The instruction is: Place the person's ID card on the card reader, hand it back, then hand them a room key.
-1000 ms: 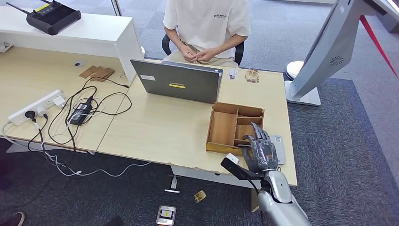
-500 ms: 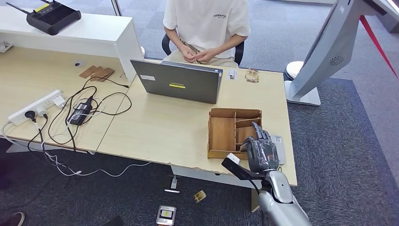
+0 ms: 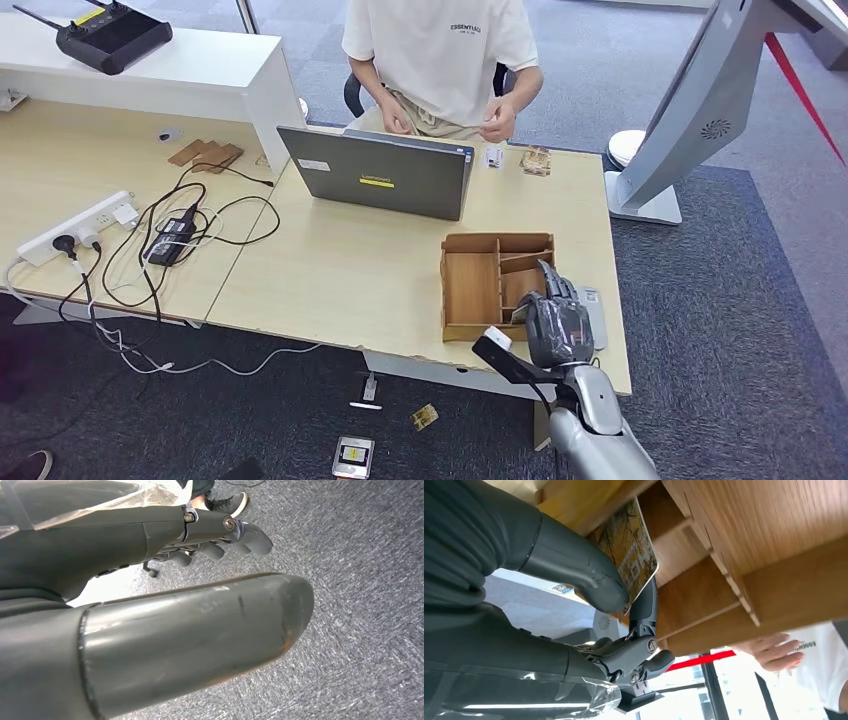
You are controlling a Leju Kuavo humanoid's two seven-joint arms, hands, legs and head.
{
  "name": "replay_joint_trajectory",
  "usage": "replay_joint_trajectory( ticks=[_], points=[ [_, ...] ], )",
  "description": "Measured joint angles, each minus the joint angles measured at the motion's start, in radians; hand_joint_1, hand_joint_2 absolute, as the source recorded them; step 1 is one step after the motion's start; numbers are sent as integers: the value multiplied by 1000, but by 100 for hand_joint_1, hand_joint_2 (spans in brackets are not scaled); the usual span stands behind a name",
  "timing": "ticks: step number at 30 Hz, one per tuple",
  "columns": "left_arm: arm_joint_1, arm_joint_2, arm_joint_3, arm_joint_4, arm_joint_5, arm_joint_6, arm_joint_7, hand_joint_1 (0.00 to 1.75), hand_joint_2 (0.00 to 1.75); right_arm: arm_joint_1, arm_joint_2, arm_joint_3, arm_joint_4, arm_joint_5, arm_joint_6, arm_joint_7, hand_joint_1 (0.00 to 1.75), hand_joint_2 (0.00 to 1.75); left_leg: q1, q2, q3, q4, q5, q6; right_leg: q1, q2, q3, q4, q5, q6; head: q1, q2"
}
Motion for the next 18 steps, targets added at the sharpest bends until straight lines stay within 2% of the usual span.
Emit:
replay_joint_trajectory(
  ticks=[7, 12, 18],
  points=[
    [-4, 0, 0, 0, -7, 0, -5, 0, 0, -43, -19, -50, -85, -48, -79, -46, 175, 175, 0, 0, 0, 0, 0, 0, 0, 0, 0, 0, 1, 0, 0, 0],
    [-13, 0, -4, 0, -23, -6, -5, 0, 0, -96, -34, -104, -140, -60, -84, -60, 175, 175, 0, 0, 0, 0, 1, 1, 0, 0, 0, 0, 1, 1, 0, 0],
    [-27, 0, -12, 0, -39, -22, -2, 0, 0, -101, -36, -144, -180, -61, -86, -69, 175, 175, 0, 0, 0, 0, 1, 0, 0, 0, 0, 0, 1, 1, 0, 0]
  ],
)
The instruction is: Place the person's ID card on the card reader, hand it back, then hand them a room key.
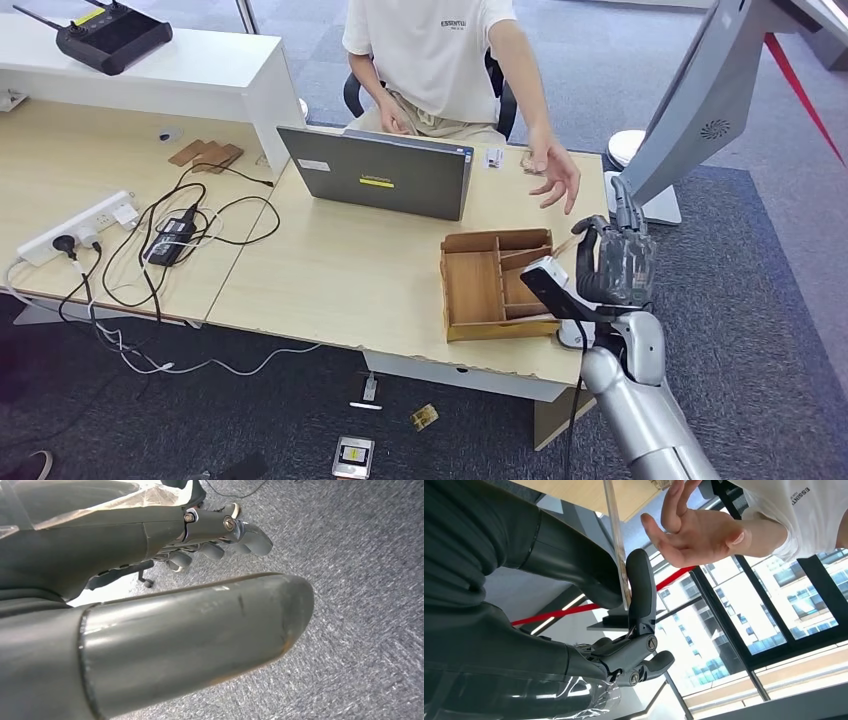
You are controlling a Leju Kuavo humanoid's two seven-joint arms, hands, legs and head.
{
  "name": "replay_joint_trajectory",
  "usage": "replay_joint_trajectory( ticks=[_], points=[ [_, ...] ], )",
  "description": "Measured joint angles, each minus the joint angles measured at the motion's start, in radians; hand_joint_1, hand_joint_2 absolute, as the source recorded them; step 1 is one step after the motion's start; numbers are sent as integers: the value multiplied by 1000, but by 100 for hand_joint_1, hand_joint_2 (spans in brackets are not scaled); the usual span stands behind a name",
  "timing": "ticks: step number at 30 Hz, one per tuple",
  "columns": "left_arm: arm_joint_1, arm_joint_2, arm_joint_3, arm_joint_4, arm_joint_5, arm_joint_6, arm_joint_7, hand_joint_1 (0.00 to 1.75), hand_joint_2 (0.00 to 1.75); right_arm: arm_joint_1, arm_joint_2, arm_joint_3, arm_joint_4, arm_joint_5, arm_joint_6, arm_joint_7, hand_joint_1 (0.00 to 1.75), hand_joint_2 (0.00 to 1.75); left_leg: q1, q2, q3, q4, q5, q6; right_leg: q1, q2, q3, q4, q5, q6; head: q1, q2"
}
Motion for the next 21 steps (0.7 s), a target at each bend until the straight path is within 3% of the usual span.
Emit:
replay_joint_trajectory(
  ticks=[6, 13, 21],
  points=[
    [-11, 0, -12, 0, -13, -13, -3, 0, 0, -20, 11, -19, 0, 9, 5, -40, 175, 175, 0, 0, 0, 0, 0, 0, 0, 0, 0, 0, 0, 0, 0, 0],
    [-41, -2, -39, -3, -48, -49, 2, 0, 0, -159, 49, -27, 133, -20, 5, -119, 175, 175, 0, 0, -1, 0, 1, 0, 0, 0, 0, 1, 1, 0, 0, 0],
    [-86, -8, -83, -5, -90, -86, 10, 0, 0, -326, 98, -30, 344, -12, 29, -80, 175, 175, 0, -1, -1, 0, 2, 0, 0, 0, -1, 1, 2, 0, 0, 0]
  ],
)
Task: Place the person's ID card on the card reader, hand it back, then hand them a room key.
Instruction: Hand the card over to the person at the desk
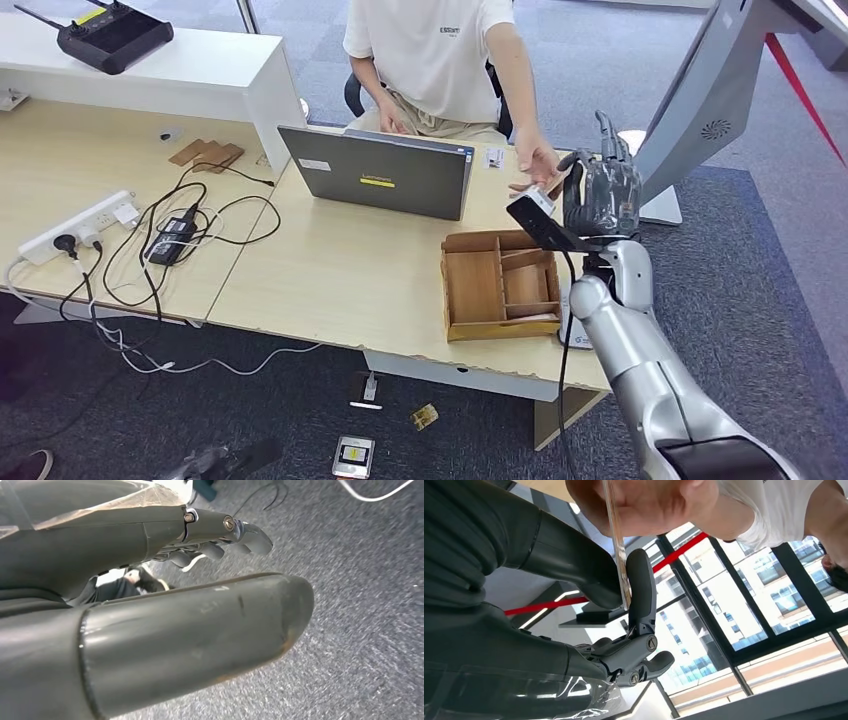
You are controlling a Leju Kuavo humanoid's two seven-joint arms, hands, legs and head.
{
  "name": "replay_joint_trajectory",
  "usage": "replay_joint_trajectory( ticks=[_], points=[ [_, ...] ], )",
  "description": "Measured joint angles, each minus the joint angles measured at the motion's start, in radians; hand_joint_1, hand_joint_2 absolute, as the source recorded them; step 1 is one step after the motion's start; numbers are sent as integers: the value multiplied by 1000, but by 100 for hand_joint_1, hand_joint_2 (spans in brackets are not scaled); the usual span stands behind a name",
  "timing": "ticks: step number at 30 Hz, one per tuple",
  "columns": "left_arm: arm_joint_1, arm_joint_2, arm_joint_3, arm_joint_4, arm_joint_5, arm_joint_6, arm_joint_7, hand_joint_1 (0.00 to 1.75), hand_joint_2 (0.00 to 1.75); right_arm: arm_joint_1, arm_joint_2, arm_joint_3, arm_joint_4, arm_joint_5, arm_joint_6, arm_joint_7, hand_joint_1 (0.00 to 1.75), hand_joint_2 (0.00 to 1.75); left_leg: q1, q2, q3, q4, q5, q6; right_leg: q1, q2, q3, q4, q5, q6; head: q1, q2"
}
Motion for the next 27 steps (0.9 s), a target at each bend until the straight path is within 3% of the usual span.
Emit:
replay_joint_trajectory(
  ticks=[13, 15, 17, 19, 27],
  points=[
    [-53, -13, -63, -1, -34, -40, 12, 0, 0, -64, 17, 0, 185, 75, 56, 102, 172, 175, 0, 0, -1, 0, 0, 0, 0, 0, 0, 0, 0, 0, 0, 0],
    [-58, -14, -71, -1, -36, -45, 13, 0, 0, -64, 18, 0, 202, 79, 55, 102, 154, 175, 0, 0, -1, 0, 0, 0, 0, 0, -1, 0, 0, 0, 0, 0],
    [-62, -15, -78, -1, -36, -48, 14, 0, 0, -64, 18, 0, 215, 84, 53, 104, 72, 175, 0, 0, -1, 0, 0, 0, 0, 0, -1, 0, 0, 0, 0, 0],
    [-66, -16, -83, -1, -37, -50, 16, 0, 0, -64, 18, 0, 226, 88, 48, 108, 3, 175, 0, 0, -1, 0, 0, 0, 0, 0, -1, 0, 0, 0, 0, 0],
    [-76, -20, -104, -1, -39, -59, 19, 0, 0, -74, 19, 0, 257, 108, -8, 96, 0, 175, 0, 0, -2, 0, 0, 0, 0, 0, -2, 0, 0, 0, 0, 0]
  ],
)
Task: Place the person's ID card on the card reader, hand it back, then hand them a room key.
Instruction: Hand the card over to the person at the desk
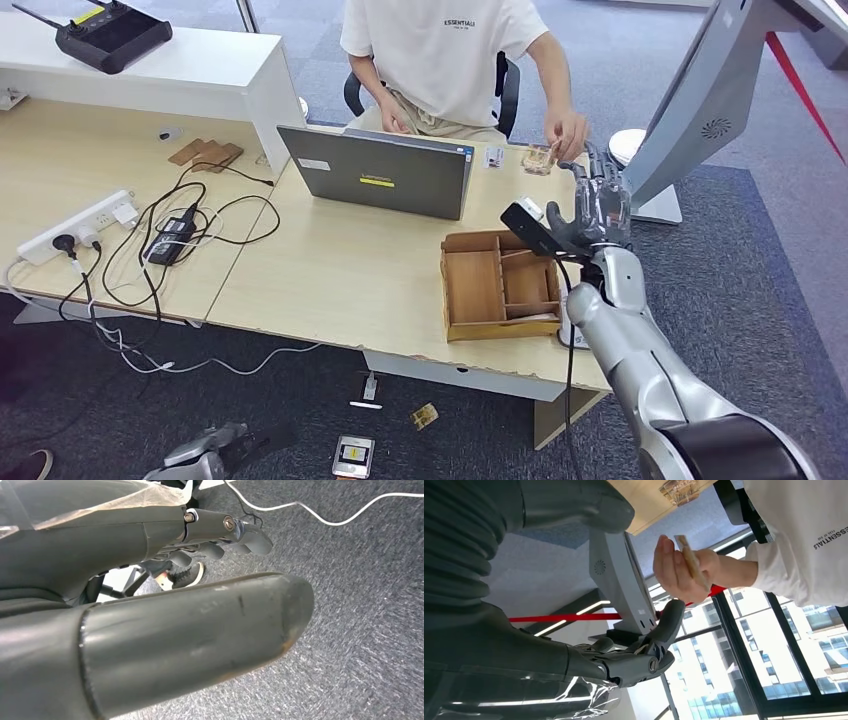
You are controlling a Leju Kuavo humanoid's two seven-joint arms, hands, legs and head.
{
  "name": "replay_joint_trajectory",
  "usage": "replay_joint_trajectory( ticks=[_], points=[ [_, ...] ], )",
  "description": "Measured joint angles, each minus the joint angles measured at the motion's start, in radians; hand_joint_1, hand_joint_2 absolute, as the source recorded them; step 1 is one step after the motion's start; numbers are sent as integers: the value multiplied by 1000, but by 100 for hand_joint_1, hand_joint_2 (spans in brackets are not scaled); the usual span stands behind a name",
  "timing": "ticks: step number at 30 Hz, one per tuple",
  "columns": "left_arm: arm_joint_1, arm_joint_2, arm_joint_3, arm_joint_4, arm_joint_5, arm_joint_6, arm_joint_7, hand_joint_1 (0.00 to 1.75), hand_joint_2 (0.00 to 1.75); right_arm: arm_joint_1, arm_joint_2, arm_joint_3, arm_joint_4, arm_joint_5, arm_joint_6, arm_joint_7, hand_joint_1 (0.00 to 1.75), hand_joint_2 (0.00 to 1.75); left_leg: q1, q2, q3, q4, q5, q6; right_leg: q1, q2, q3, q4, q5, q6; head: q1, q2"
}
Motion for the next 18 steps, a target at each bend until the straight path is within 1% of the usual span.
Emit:
replay_joint_trajectory(
  ticks=[2, 4, 6, 8, 10, 13, 16, 18],
  points=[
    [-2, -1, -4, 0, -3, -5, 0, 0, 0, -5, -1, 0, 5, 19, -16, -9, 0, 87, 0, 0, 0, 0, 0, 0, 0, 0, 0, 0, 0, 0, 0, 0],
    [-4, -3, -8, 0, -6, -9, 0, 0, 0, -5, -4, -2, -5, 69, -23, -23, 0, 0, 0, 0, 0, 0, 0, 0, 0, 0, 0, 0, 0, 0, 0, 0],
    [-6, -4, -11, 0, -11, -14, 0, 0, 0, 9, -9, -14, -56, 179, -25, -67, 0, 0, 0, 0, 0, 0, 0, 0, 0, 0, 0, 0, 1, 1, 0, 0],
    [-9, -6, -15, 0, -13, -22, 0, 0, 0, 36, -16, -44, -151, 317, -26, -153, 0, 0, 0, 0, 0, 1, 0, 0, 0, 0, 0, 0, 1, 1, 0, 0],
    [-12, -7, -19, 0, -11, -27, -1, 0, 0, 69, -24, -80, -269, 401, -27, -241, 0, 0, 0, -1, 0, 1, 0, 0, 0, 0, 0, 0, 1, 1, 0, 0],
    [-10, -5, -20, 0, 7, -24, -5, 0, 0, 107, -51, -128, -463, 425, -27, -340, 0, 0, 0, -1, 0, 1, 0, 0, 0, -1, 0, 0, 1, 1, 0, 0],
    [3, 6, -19, 0, 37, -6, -14, 0, 0, 130, -91, -186, -649, 412, -27, -422, 0, 0, 0, 0, 0, 1, 0, 0, 0, 0, 0, -1, 1, 1, 0, 0],
    [18, 17, -17, 0, 60, 13, -20, 0, 0, 138, -113, -232, -744, 392, -27, -493, 0, 0, -1, 0, 0, 1, 0, 0, -1, 1, 0, -1, 1, 1, 0, 0]
  ],
)
